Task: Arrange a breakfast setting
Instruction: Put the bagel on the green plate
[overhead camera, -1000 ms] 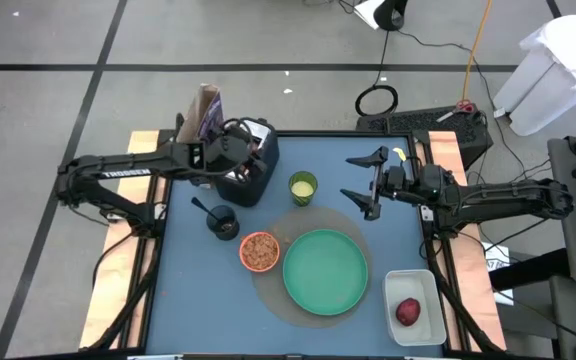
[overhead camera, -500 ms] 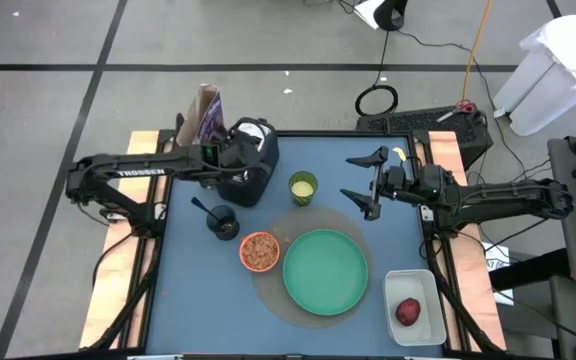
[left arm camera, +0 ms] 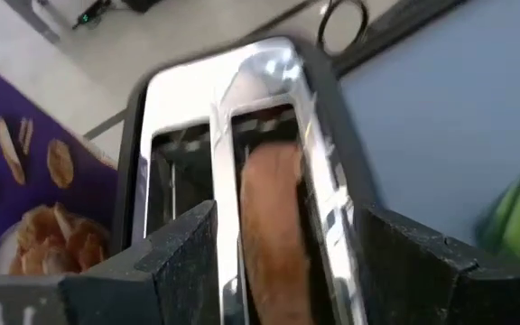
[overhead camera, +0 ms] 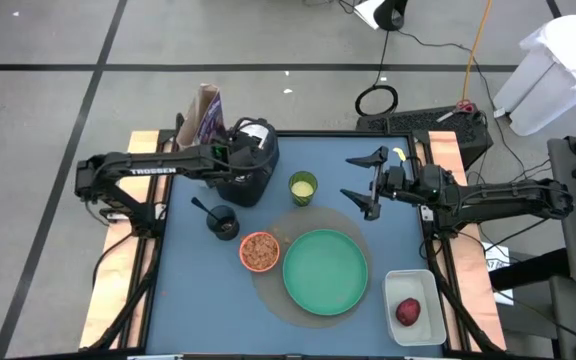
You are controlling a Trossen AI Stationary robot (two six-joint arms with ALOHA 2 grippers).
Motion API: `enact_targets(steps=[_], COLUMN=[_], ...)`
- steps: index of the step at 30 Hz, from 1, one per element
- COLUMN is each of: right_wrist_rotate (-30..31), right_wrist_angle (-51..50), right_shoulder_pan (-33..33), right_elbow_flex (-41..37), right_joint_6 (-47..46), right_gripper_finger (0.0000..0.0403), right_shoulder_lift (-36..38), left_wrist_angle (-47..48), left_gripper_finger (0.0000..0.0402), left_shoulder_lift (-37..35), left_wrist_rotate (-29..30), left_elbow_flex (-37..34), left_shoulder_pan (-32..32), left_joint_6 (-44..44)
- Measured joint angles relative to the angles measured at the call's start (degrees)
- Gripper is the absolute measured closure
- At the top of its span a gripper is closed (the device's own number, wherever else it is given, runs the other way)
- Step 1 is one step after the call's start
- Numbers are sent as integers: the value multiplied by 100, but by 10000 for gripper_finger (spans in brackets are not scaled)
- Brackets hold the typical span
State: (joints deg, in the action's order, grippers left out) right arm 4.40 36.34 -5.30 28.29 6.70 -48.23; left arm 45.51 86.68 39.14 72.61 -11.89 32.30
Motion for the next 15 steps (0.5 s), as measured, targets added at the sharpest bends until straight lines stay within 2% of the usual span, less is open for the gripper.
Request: enact_targets(steps=[9,15], right_wrist_rotate=[0,0], right_wrist_angle=[-4,-4], right_shoulder_pan=[0,1], right_elbow_flex=[0,0], right_joint_6=[0,-1], right_gripper_finger=[28,28], right_shoulder_lift=[2,2], left_wrist_angle=[86,86], left_gripper_finger=[143,193], left_shoulder_lift=[114,115], left_wrist_rotate=[-7,-24], left_elbow_flex=[6,3], left_shoulder_pan=[-100,-104], left_joint_6=[277,270])
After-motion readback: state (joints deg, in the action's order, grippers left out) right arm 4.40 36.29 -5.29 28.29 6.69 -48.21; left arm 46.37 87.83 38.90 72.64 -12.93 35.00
